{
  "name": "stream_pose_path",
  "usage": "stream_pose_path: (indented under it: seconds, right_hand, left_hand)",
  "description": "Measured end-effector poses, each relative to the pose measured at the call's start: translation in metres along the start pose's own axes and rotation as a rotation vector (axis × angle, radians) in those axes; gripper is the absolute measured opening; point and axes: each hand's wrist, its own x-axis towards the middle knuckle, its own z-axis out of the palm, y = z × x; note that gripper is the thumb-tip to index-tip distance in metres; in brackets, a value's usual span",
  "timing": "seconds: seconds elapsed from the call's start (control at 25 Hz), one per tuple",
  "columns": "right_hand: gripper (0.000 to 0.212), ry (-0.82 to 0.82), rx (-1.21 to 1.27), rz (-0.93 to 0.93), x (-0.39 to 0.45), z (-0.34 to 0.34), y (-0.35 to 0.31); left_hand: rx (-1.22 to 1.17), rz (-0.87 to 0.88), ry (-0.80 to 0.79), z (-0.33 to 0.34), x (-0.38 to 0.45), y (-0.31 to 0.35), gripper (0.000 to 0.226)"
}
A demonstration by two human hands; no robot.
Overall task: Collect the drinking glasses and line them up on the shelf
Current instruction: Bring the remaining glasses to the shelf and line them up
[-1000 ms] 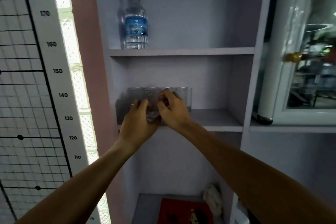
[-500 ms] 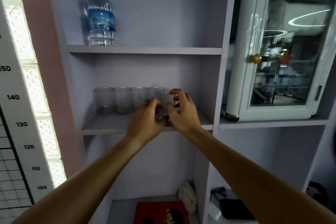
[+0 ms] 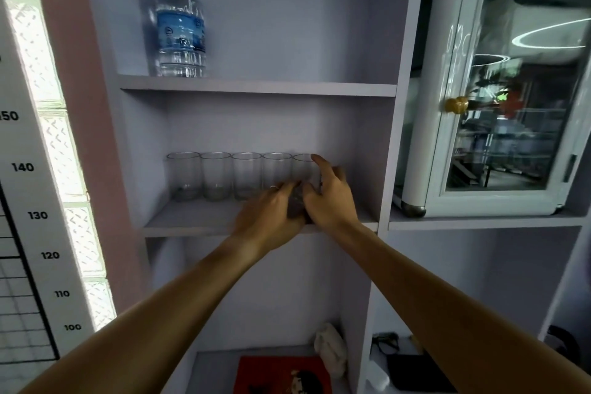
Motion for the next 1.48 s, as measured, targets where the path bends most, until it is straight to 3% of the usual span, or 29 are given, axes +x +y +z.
stream_pose_path:
  seconds: [0.16,0.4,0.52,0.68,0.88,1.48]
  right_hand:
    - [0.061,-0.013,-0.021,0.009,0.004,0.003,0.000]
    - [0.071,-0.039,-0.133,0.014,0.009,0.009,-0.001]
    - [0.073,-0.051,-0.139,0.007,0.009,0.009,0.000]
    - [0.081,-0.081,-0.286,-0.014,0.006,0.014,-0.001]
    - [0.073,-0.106,-0.539,-0.249,-0.001,0.022,-0.001]
    - [0.077,-0.152,-0.530,-0.244,0.001,0.022,0.000]
  left_hand:
    - [-0.018,0.043,-0.019,-0.007,0.000,-0.002,0.055]
    - [0.152,0.065,0.080,-0.031,-0.004,-0.034,0.038]
    - [0.240,0.115,0.197,-0.044,-0.009,-0.057,0.033]
    - [0.325,0.070,0.325,-0.054,-0.013,-0.086,0.044]
    - [0.442,-0.063,0.229,-0.046,-0.012,-0.096,0.070]
    - [0.423,-0.120,0.130,-0.055,-0.015,-0.082,0.071]
